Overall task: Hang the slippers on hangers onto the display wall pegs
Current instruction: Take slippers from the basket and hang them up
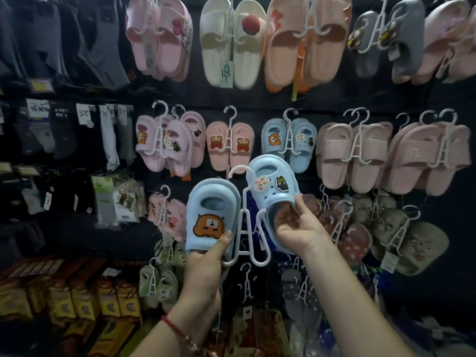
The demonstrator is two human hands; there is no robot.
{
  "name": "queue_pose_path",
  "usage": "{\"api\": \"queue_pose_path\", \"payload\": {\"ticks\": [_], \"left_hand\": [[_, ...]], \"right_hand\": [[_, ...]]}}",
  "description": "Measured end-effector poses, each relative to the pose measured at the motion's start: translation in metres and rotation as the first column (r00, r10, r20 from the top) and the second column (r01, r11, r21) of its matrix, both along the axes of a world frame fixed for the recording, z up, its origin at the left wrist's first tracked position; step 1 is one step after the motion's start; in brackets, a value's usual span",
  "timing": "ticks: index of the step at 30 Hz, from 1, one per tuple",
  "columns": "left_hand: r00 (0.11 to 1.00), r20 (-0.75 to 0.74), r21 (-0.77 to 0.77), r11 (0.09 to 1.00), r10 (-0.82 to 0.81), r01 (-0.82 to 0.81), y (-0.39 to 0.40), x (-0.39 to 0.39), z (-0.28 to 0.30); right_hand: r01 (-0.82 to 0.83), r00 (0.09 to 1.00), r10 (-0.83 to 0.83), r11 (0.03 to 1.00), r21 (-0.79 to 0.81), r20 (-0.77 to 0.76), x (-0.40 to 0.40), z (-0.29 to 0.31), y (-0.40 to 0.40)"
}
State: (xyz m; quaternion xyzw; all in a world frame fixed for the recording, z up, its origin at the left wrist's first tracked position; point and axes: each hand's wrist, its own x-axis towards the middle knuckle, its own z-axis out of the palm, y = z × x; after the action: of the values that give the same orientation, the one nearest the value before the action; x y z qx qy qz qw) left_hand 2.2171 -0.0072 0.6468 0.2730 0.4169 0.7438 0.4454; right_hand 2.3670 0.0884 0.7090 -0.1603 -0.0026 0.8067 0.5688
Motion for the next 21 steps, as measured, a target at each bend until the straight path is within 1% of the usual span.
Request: {"api": "queue_pose_path", "payload": {"ticks": [2,10,17,21], "left_hand": [[1.000,-0.001,-0.012,1.000,0.004,-0.004,-0.001,0.001,-0.003],[0.997,0.024,-0.065,0.995,0.073,-0.071,0.005,-0.006,-0.014],[0.995,0.059,-0.104,0.991,0.086,-0.080,0.008,-0.010,-0.016],[0.992,0.097,-0.118,0.990,0.083,-0.071,0.013,-0.014,-0.018]], "right_hand": [[-0.015,1.000,0.015,1.000,0.007,-0.027,-0.005,0.000,-0.002],[-0.124,0.992,0.124,0.992,0.008,-0.034,-0.019,-0.011,-0.017],[-0.117,0.992,0.118,0.993,-0.024,0.048,-0.027,-0.020,-0.030],[-0.164,0.985,0.167,0.985,-0.052,0.044,-0.026,-0.032,-0.033]]}}
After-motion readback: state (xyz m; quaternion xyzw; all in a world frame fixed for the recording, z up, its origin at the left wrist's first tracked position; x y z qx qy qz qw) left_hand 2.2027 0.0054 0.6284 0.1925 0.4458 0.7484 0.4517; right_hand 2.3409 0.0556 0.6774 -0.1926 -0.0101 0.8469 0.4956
